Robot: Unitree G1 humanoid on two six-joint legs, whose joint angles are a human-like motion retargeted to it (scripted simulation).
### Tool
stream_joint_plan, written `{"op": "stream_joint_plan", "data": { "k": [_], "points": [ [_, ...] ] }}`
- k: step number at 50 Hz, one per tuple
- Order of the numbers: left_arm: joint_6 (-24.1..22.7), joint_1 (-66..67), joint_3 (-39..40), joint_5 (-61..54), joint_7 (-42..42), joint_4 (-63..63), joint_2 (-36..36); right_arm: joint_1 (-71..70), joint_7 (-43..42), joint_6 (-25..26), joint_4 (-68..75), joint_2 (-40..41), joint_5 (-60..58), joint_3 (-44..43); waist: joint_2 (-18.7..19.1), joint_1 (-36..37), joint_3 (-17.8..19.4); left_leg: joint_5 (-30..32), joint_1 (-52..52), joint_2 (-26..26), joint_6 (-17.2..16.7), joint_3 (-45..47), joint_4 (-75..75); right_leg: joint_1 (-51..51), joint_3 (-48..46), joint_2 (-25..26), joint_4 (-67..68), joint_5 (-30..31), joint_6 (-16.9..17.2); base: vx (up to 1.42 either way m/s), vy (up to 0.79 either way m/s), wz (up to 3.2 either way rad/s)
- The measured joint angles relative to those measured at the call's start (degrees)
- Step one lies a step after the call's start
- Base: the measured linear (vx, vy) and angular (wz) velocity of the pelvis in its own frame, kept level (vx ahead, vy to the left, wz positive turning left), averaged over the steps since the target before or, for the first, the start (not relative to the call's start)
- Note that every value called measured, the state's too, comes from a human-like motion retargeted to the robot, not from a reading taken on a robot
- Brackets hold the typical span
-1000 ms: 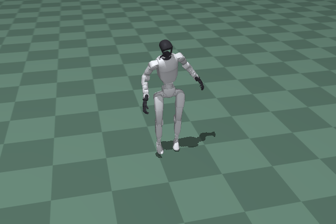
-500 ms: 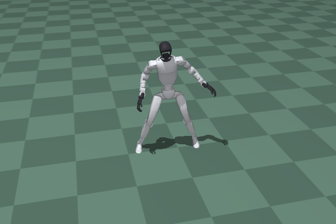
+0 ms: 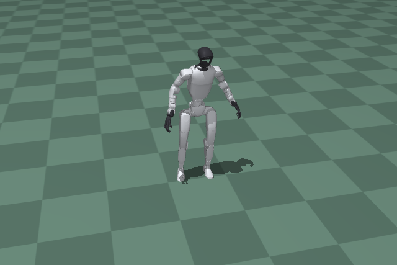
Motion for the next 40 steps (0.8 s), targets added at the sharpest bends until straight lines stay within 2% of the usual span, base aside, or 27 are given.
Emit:
{"op": "stream_joint_plan", "data": {
  "k": [4,7,9,12,15,21,25,28,31,35,37,40],
  "points": [
    [-0.84,-3.88,0.02,-2.0,3.76,0.95,3.67,-0.87,-2.18,-0.27,-4.6,0.86,-7.53,7.26,-4.48,0.66,1.34,2.35,1.59,2.83,-2.88,-3.79,-5.03,-1.5,-1.83,1.57,4.17,-2.63,-2.35,0.01,-0.23,0.82],
    [-0.6,-7.08,-0.49,-0.98,5.86,0.48,5.23,-1.39,-1.25,-0.59,-9.97,-1.62,-13.7,10.81,-6.04,2.4,2.0,3.87,1.92,4.94,-2.51,-5.61,-7.56,-2.93,-4.62,-0.16,6.56,-3.98,-3.64,0.01,-0.22,0.53],
    [-0.12,-8.09,-0.5,-0.29,5.86,-0.79,5.31,-1.8,0.38,-0.65,-12.9,-3.81,-16.28,11.65,-6.38,3.76,2.16,4.44,1.88,6.1,-1.94,-6.49,-8.27,-3.25,-5.87,-2.58,6.26,-2.47,-4.08,0.01,-0.22,0.33],
    [-0.36,-8.08,-0.07,-0.56,5.41,-3.3,4.95,-3.06,3.07,-0.99,-15.56,-6.22,-16.62,11.48,-6.83,5.13,2.74,4.83,1.48,7.28,-1.46,-7.65,-8.28,-3.38,-3.92,-6.41,3.87,2.69,-2.96,0.01,-0.24,0.28],
    [-0.51,-7.25,0.02,-1.01,4.96,-4.96,5.13,-4.85,4.18,-1.29,-16.74,-7.35,-14.04,10.44,-7.32,5.74,3.75,4.44,0.19,8.38,-1.24,-8.56,-6.76,-3.64,-1.63,-10.5,1.7,4.89,-0.92,-0.02,-0.3,0.18],
    [-0.25,-8.1,-2.38,1.21,6.1,-2.28,7.69,-7.18,1.06,-1.88,-17.63,-8.45,-14.01,9.55,-9.18,6.67,6.56,1.05,-5.33,9.17,-0.43,-9.56,2.0,-4.36,-3.46,-20.16,-1.36,13.21,0.96,-0.05,-0.38,0.04],
    [0.13,-8.52,-2.54,-3.19,10.73,0.54,7.54,-6.55,-1.32,-1.48,-17.8,-8.59,-17.05,9.68,-9.19,7.0,7.53,-0.47,-7.16,10.91,-0.39,-9.13,6.65,-4.98,-0.43,-22.88,-1.02,12.68,1.24,-0.02,-0.47,-0.22],
    [-0.12,-6.93,1.05,-8.41,14.44,0.86,5.2,-5.17,-2.18,-1.09,-17.5,-7.84,-19.05,9.11,-7.91,6.58,7.44,1.22,-4.81,14.06,-1.96,-7.82,5.12,-4.81,1.45,-21.62,0.16,8.97,0.39,0.04,-0.55,-0.52],
    [0.19,-4.18,6.32,-10.5,15.2,0.06,0.95,-3.62,-2.4,-1.07,-16.7,-7.2,-20.29,7.79,-5.13,4.95,6.7,5.87,-0.35,18.66,-3.49,-5.44,-0.21,-4.58,2.26,-17.8,1.38,5.56,-1.45,0.07,-0.59,-0.62],
    [0.94,-0.71,9.53,-7.97,12.49,-0.72,-6.22,-0.92,-1.49,-0.78,-15.2,-7.59,-20.36,5.21,-0.79,0.51,4.55,12.05,3.22,23.85,-5.64,5.95,-4.56,-4.93,1.98,-12.69,3.21,3.18,-3.22,0.08,-0.56,-0.25],
    [0.96,0.41,7.86,-5.55,11.24,-1.14,-9.53,0.16,-1.09,-0.38,-14.16,-8.48,-18.97,3.75,0.82,-2.26,3.51,12.82,3.59,23.57,-6.02,13.85,-4.18,-4.76,1.14,-11.55,3.18,2.68,-3.75,0.06,-0.49,0.19],
    [0.9,1.53,3.01,-0.85,10.31,-2.39,-13.6,0.83,-1.16,0.27,-11.57,-10.31,-15.39,1.21,2.84,-5.72,2.27,10.06,2.83,20.21,-4.84,22.03,-0.78,-4.34,-0.08,-11.13,2.47,2.22,-4.08,0.05,-0.41,0.27]
  ]
}}
